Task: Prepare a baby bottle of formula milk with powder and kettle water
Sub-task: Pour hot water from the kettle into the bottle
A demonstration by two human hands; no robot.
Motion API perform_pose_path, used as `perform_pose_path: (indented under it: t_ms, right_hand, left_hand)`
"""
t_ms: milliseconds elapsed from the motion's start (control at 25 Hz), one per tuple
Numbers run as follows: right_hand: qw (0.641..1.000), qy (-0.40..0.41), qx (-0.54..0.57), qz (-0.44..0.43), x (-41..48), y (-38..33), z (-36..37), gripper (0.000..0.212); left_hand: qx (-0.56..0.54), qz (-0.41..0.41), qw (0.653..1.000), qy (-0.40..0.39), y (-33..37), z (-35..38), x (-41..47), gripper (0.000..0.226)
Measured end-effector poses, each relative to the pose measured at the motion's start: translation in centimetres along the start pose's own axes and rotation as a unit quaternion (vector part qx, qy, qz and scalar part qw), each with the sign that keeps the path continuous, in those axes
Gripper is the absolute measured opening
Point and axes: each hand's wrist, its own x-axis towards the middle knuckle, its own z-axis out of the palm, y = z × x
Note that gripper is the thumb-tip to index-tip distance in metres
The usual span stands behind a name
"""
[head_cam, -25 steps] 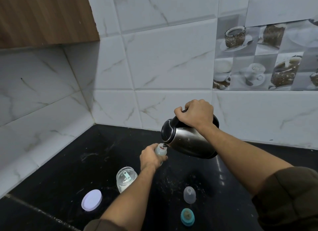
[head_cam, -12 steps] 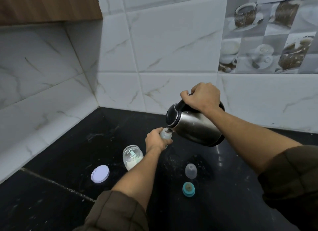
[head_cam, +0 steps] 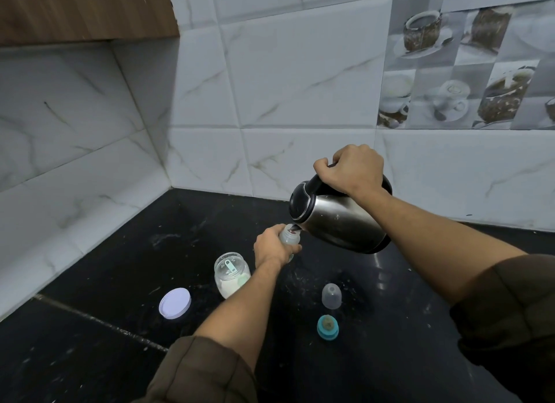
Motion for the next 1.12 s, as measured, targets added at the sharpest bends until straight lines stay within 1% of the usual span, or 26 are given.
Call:
perform_pose_path:
  t_ms: [320, 480, 720, 1120]
  right_hand:
    - [1.0, 0.006, -0.004, -0.003, -0.2, 0.3, -0.6, 0.048]
    - [1.0, 0.007, -0.003, 0.0, -0.4, 0.3, -0.8, 0.048]
    - [1.0, 0.009, -0.004, -0.004, -0.5, 0.3, -1.0, 0.048]
    - [1.0, 0.014, -0.005, -0.006, -0.2, 0.0, -1.1, 0.047]
  left_hand:
    - [-0.003, -0.001, 1.0, -0.002, -0.1, -0.2, 0.0, 0.051]
    - [-0.001, 0.002, 1.0, 0.0, 0.0, -0.3, -0.1, 0.049]
    - [0.001, 0.007, 1.0, -0.003, 0.1, -0.2, -0.4, 0.052]
    - [0.003, 0.013, 1.0, 0.005, 0.4, -0.7, -0.5, 0.047]
